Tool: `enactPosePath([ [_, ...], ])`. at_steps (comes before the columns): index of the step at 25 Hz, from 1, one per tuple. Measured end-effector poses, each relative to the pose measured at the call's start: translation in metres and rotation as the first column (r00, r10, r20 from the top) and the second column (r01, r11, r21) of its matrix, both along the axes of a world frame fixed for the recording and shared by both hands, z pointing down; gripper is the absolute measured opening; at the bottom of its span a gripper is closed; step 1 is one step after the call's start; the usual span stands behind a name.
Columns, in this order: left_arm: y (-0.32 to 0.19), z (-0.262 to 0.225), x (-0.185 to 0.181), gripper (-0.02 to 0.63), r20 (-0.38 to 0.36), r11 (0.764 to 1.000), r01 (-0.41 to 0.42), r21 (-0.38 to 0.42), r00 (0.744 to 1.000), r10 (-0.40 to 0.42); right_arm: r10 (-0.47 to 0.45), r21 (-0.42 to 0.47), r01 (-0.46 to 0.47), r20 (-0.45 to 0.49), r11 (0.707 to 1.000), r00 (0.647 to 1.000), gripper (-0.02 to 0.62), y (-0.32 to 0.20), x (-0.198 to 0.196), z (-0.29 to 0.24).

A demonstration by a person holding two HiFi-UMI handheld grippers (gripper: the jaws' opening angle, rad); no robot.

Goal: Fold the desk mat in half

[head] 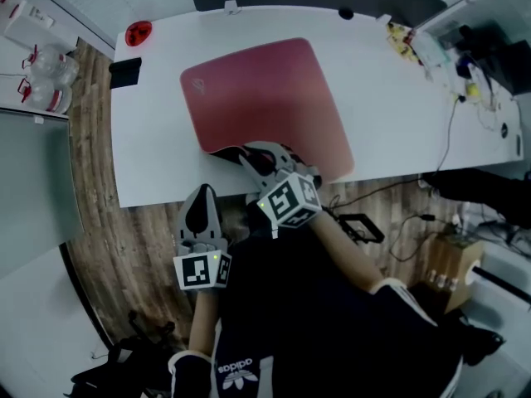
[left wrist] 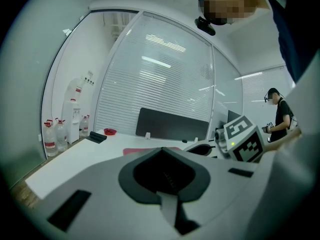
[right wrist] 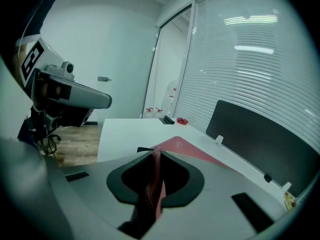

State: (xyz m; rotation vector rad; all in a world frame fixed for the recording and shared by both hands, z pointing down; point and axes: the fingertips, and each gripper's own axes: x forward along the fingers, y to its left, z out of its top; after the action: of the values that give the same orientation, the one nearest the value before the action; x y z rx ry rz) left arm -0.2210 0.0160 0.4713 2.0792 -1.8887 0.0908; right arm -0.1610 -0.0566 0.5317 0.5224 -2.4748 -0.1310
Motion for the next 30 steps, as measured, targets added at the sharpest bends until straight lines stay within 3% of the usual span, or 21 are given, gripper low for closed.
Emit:
enactPosePath([
  [14, -0.062, -0.014, 0.021, 0.003, 0.024, 0.998, 0.059, 0.022, 0.998, -0.060, -0.023, 0.027, 0.022, 0.023, 0.999, 0.999, 0.037, -0.086, 0.026, -0.018],
  [30, -0.106, -0.014, 0.045, 0.003, 0.040, 0.990, 0.135, 0.029, 0.990, -0.136, -0.077, 0.045, 0.074, 0.064, 0.996, 0.995, 0.035, -0.151, 0.044, -0.030],
])
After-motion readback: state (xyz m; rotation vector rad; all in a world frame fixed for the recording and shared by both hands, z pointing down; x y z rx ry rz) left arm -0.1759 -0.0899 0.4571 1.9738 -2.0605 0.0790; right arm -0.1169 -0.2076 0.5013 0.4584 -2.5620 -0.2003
